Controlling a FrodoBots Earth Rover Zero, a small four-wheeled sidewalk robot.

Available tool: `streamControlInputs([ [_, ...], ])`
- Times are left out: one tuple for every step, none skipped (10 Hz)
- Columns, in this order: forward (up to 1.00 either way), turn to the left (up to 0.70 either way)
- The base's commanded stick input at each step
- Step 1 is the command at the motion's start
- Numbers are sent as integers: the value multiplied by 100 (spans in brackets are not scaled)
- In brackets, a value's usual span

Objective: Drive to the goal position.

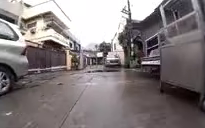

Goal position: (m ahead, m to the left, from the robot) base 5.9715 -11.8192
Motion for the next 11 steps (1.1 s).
streamControlInputs([
  [100, 0],
  [100, 0],
  [100, 0],
  [100, 0],
  [100, 0],
  [100, 0],
  [100, 0],
  [100, -15],
  [100, -27],
  [100, -27],
  [100, -27],
])
